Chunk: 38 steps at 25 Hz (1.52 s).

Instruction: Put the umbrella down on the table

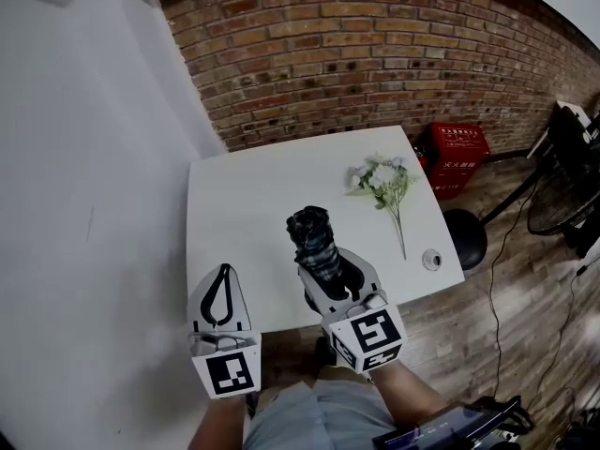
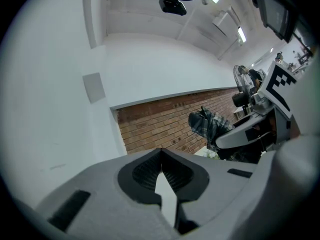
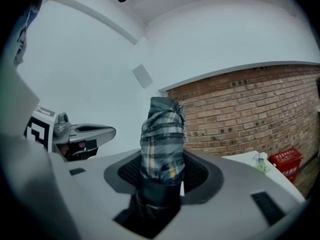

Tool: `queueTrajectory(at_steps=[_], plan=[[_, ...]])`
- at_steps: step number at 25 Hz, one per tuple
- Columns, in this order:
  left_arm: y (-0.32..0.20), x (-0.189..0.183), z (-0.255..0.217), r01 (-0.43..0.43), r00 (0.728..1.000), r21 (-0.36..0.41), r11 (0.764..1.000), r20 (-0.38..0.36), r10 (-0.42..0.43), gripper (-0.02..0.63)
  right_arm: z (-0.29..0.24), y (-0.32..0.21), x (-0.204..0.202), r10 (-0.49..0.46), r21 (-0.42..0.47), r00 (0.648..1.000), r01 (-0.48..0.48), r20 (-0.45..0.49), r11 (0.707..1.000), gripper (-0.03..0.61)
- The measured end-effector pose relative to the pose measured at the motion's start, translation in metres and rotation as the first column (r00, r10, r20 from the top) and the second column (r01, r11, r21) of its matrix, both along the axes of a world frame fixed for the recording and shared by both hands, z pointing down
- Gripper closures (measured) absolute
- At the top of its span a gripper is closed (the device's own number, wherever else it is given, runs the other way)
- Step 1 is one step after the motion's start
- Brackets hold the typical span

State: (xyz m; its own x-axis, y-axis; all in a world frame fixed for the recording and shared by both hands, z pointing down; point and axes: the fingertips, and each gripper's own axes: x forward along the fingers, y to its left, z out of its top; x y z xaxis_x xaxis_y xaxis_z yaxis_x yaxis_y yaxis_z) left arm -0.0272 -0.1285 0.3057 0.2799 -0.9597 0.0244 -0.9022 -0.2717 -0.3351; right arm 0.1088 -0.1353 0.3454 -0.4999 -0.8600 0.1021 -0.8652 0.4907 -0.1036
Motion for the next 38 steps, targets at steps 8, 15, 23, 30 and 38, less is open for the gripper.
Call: queueTrajectory(at_steps=[8, 15, 23, 30, 38], plan=[[-0.031, -0.016, -0.022, 0.063, 0.998, 0.074, 0.995, -0.029, -0.061, 0.606, -0.025, -0.048, -0.011, -0.045, 0.068, 0.999, 0.047, -0.024, 0.997, 0.379], [-0.066, -0.042, -0.025, 0.096, 0.993, 0.090, 0.991, -0.073, -0.090, 0.604, -0.034, -0.083, -0.035, -0.064, 0.081, 0.996, 0.069, -0.065, 0.994, 0.379], [-0.112, -0.055, -0.021, 0.064, 0.992, 0.057, 0.996, -0.110, -0.058, 0.604, -0.030, -0.125, -0.053, -0.050, 0.045, 0.994, 0.054, -0.098, 0.998, 0.379], [-0.139, -0.069, -0.005, 0.052, 0.992, 0.025, 0.998, -0.113, -0.049, 0.604, -0.012, -0.149, -0.068, -0.046, 0.003, 0.992, 0.046, -0.117, 0.999, 0.379], [-0.157, -0.089, 0.013, 0.059, 0.991, -0.027, 0.998, -0.115, -0.061, 0.604, 0.013, -0.161, -0.081, -0.047, -0.049, 0.989, 0.041, -0.137, 0.998, 0.377]])
